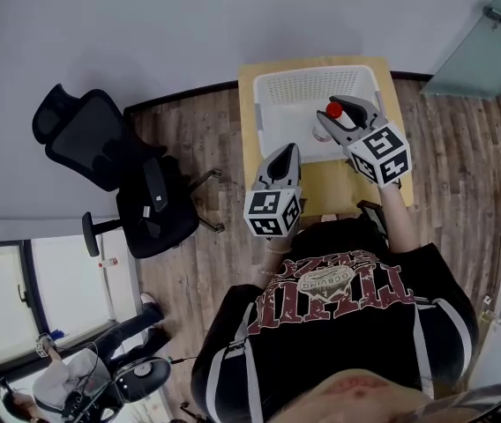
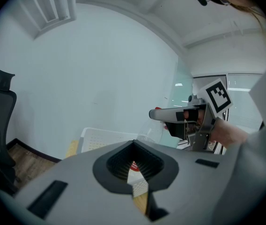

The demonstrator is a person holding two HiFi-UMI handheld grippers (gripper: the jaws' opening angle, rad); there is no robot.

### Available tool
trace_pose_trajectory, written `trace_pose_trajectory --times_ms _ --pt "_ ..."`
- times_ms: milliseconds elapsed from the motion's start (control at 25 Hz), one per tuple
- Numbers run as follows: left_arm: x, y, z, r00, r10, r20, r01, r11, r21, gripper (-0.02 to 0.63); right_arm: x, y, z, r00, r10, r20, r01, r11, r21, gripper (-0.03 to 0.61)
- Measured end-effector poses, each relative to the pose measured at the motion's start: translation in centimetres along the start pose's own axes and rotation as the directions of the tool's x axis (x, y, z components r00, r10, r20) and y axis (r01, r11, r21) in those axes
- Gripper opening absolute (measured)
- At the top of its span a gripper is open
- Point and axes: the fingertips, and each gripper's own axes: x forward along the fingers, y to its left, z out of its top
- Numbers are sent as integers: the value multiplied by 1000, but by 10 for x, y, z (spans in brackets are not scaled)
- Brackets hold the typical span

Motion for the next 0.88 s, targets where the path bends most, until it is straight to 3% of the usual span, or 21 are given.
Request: trace_pose_trajectory --times_ms 880 --pt "-21 -16 -18 998 -62 -19 62 998 -11 48 -56 38 43 994 -34 102 39 998 -52 167"
